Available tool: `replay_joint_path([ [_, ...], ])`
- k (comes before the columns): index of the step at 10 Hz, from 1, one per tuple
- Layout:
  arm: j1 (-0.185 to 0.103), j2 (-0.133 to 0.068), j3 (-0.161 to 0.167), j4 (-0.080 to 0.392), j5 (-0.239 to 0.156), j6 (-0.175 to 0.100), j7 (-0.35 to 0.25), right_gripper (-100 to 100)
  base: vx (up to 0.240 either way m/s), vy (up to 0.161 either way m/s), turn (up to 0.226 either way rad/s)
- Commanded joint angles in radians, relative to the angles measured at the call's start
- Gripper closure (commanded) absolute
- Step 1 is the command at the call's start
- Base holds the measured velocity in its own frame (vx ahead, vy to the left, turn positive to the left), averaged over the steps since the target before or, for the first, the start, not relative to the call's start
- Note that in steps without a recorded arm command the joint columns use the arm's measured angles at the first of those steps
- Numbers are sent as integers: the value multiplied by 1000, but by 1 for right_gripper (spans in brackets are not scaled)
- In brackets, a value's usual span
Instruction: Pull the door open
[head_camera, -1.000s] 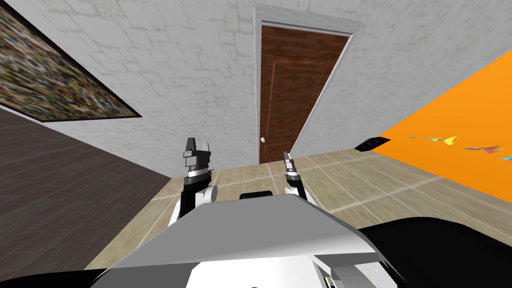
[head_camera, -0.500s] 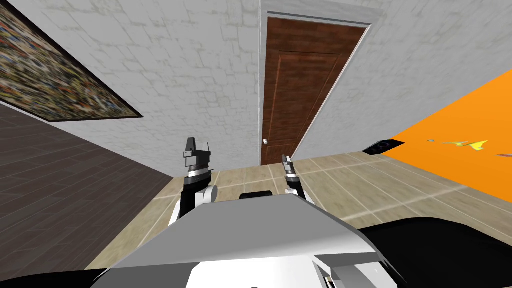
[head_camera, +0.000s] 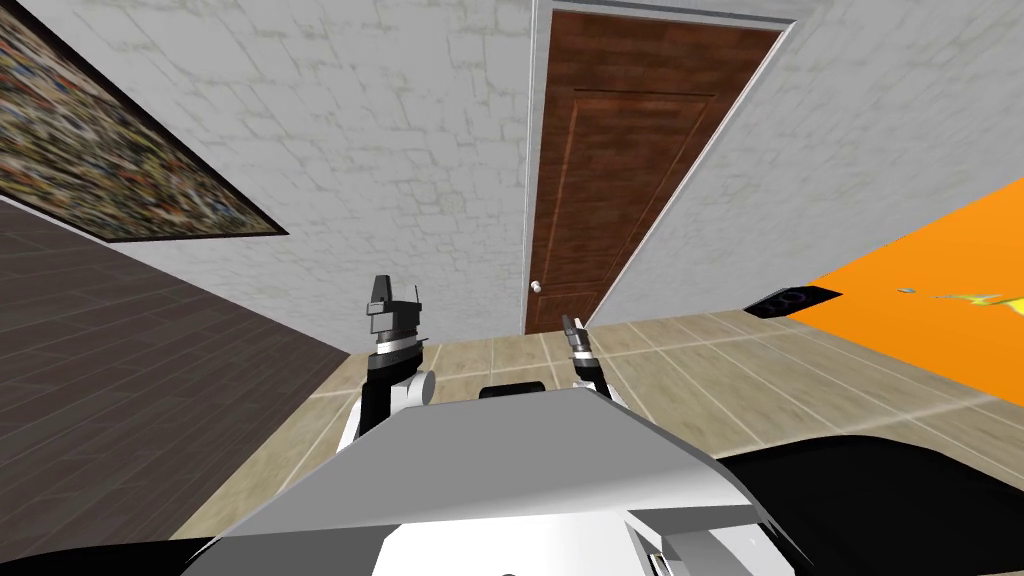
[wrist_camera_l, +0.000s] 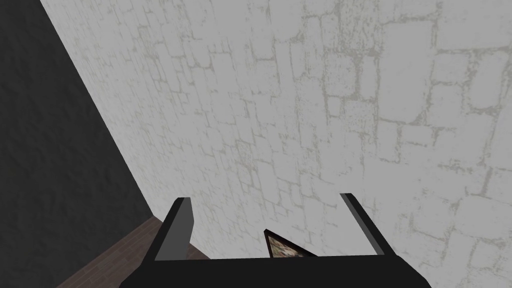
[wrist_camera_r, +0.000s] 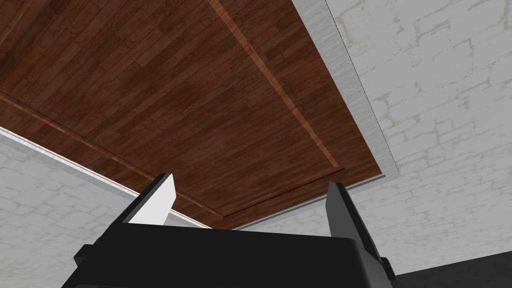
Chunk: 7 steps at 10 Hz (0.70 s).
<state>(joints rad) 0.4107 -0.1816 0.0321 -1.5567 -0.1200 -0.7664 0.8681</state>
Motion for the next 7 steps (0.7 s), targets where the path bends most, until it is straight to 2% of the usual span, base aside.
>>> replay_joint_path([
  [1,-6,0,3,39,1,-7,45,-100,95,18,48],
  [7,-26,-19,4,168,-4,-25,181,-100,107,10,53],
])
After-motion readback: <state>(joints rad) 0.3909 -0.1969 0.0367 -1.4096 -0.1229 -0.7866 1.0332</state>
